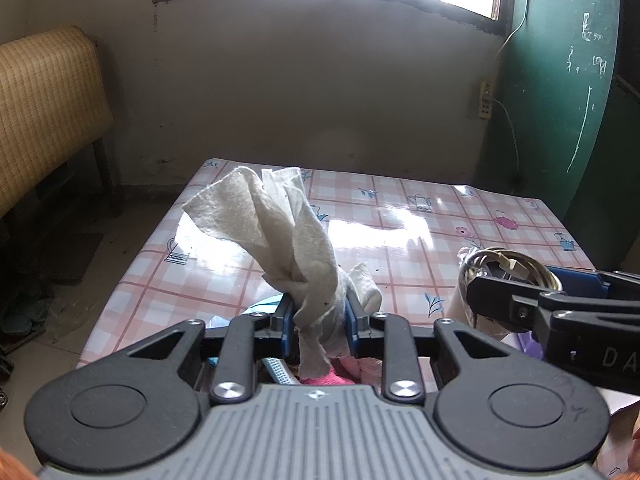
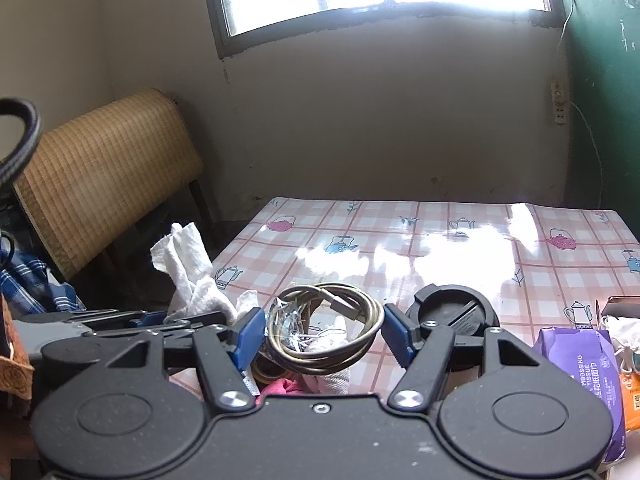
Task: Organize soft objects
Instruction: 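Carry the cable and paper towel in both tools toward the cardboard box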
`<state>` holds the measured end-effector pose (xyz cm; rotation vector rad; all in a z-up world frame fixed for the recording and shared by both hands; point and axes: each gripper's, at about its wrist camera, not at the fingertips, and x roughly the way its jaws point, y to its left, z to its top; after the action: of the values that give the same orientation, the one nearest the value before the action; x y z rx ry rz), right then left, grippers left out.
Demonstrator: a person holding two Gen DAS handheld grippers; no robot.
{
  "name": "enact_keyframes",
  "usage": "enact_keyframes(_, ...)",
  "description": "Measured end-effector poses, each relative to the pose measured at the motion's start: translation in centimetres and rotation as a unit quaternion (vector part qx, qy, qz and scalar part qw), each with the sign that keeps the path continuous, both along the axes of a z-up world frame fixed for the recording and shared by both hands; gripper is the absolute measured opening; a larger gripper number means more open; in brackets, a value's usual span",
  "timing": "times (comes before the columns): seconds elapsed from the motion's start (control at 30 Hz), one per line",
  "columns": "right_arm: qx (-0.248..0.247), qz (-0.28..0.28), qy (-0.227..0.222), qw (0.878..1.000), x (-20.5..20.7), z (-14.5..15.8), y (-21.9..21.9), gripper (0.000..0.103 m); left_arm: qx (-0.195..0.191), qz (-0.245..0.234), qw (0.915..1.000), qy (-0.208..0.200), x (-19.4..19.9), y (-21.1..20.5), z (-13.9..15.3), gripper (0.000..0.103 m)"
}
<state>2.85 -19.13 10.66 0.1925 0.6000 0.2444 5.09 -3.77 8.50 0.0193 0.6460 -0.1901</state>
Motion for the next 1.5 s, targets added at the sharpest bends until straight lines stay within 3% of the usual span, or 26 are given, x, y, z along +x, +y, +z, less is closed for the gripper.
enact_keyframes(1.5,0.003,-0.080,-0.002,0.997,-1.3,0.6,-5.8,0.076,0.004,-0.078,0.9970,0.002,0.3,-7.1,0.4,0.028)
